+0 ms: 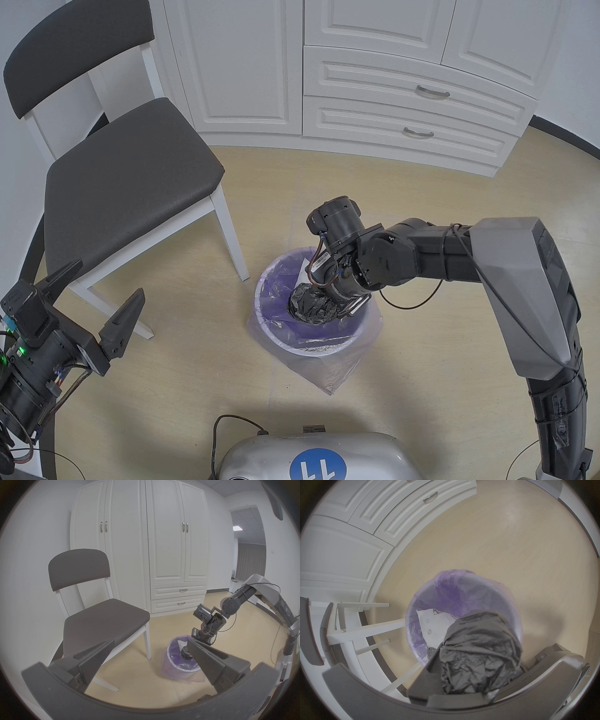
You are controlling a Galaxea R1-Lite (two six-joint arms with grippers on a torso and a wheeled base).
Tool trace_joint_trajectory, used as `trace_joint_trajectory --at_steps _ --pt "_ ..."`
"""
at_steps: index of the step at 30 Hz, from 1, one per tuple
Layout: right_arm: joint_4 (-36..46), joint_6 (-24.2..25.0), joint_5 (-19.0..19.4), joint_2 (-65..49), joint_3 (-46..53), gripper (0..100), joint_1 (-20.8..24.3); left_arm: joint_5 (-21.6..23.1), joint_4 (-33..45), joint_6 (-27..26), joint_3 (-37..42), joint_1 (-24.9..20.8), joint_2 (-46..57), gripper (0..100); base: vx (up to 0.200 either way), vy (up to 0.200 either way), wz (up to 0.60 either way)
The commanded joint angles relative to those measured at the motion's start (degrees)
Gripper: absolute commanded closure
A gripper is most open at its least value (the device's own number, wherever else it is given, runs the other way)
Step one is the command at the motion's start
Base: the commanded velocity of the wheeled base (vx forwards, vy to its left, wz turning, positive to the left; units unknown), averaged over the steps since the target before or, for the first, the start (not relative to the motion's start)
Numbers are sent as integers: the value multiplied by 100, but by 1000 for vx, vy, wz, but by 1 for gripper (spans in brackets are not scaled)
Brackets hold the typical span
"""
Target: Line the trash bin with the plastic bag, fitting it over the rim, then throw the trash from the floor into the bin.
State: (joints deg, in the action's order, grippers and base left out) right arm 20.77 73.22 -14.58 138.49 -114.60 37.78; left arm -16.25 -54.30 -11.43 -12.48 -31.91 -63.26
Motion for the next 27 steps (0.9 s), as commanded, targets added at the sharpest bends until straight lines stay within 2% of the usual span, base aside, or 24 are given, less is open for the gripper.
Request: trace_joint_trajectory --at_steps 1,9,26,27 --pt "-91 8 -10 223 1 100 -7 -1 -2 1 0 1 -2 0 0 0 0" --pt "-566 8 -300 592 1 100 -60 -1 -2 -8 0 1 33 0 0 0 0" --pt "-671 17 -361 785 1 100 -51 -1 -11 -8 0 1 33 0 0 0 0" --pt "-671 88 -361 776 1 0 -51 -1 -2 -8 0 1 33 0 0 0 0"
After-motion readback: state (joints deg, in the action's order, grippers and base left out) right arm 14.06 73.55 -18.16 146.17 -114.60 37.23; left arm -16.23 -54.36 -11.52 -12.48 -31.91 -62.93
